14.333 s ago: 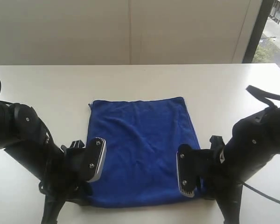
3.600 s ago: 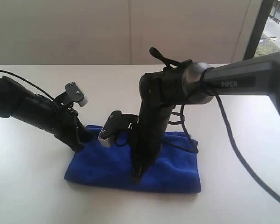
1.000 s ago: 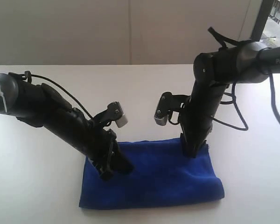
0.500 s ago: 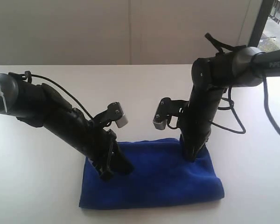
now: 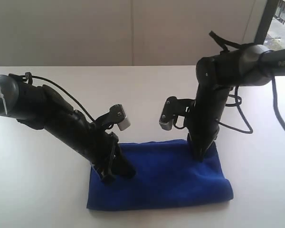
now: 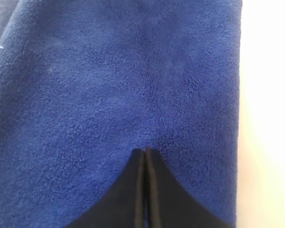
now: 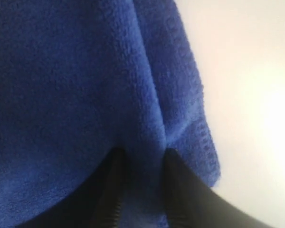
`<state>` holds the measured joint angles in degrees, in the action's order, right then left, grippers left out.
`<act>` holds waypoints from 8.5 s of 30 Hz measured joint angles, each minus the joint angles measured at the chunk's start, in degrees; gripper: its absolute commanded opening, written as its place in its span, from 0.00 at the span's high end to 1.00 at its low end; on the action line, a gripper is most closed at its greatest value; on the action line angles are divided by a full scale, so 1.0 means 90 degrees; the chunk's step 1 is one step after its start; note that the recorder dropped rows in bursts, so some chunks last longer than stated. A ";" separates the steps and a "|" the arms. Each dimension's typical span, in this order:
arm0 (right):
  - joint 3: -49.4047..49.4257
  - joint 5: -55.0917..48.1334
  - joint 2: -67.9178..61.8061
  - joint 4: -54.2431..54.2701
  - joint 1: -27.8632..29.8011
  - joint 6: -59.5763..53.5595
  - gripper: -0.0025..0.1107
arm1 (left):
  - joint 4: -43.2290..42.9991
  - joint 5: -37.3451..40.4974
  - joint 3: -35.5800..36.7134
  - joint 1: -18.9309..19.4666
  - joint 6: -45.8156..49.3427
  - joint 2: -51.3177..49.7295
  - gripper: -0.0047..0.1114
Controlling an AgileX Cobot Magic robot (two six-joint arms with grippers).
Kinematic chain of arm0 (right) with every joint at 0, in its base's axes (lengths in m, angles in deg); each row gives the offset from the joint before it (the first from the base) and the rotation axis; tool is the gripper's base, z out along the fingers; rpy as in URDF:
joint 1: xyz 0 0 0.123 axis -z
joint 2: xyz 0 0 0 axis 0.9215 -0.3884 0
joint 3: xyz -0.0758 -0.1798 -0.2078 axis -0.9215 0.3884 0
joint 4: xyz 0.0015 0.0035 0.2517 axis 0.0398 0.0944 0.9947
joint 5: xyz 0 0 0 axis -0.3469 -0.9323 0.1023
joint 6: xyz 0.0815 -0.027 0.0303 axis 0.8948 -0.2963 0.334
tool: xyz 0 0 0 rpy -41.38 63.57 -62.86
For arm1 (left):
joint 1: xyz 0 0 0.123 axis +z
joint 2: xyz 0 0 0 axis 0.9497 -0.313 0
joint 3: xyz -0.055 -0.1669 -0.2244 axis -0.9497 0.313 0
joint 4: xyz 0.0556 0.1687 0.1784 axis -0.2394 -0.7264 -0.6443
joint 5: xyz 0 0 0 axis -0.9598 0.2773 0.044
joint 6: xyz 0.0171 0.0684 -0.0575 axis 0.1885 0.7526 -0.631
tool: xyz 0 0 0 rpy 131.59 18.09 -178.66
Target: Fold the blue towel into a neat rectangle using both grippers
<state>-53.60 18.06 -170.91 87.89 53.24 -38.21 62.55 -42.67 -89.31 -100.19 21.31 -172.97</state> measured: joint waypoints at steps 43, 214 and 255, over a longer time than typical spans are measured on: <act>-0.0063 -0.0950 -0.0067 0.3547 0.2369 -0.1822 0.59 | -0.0695 0.0121 -0.0012 0.0000 -0.0806 -0.0166 0.96; 0.1923 0.2485 0.0658 0.3724 0.0782 -0.0129 0.98 | -0.1581 -0.3507 0.0537 -0.0027 -0.1858 0.0452 0.96; 0.3079 0.2152 0.8722 0.1261 0.0782 0.3163 0.98 | -0.1728 -0.3969 0.3731 -0.0027 -0.4262 0.9319 0.96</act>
<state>-25.89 37.42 -92.41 99.24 60.28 -9.74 47.00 -78.39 -55.73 -100.43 -17.05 -89.10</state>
